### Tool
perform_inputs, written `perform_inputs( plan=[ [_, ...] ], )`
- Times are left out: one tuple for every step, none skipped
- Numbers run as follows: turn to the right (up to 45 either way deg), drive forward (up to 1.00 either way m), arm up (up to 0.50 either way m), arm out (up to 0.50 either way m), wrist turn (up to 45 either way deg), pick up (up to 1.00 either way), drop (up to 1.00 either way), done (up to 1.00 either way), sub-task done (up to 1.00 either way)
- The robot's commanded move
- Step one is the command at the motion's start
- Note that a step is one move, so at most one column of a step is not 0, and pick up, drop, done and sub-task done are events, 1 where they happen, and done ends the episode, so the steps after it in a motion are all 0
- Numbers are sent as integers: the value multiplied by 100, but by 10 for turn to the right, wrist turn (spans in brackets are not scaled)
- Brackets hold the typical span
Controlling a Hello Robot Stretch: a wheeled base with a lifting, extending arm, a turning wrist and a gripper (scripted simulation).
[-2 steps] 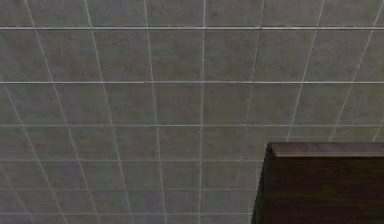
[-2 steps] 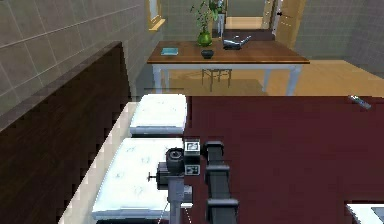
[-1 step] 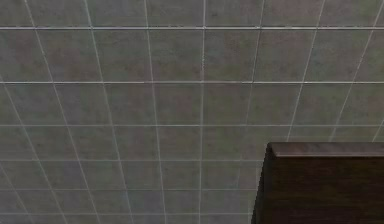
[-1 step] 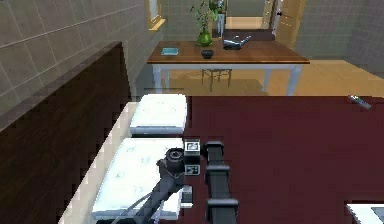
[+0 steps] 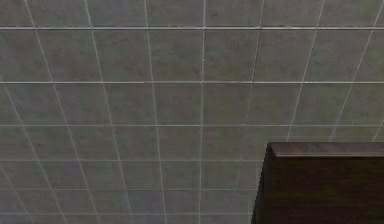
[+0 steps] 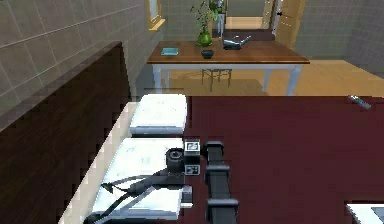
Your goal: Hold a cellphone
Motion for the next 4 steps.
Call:
perform_inputs(
  plan=[
    [0,0,0,0,450,0,0,0,0],
    [0,0,0,0,360,0,0,0,0],
    [0,0,-30,0,0,0,0,0,0],
    [0,0,0,0,0,100,0,0,0]
  ],
)
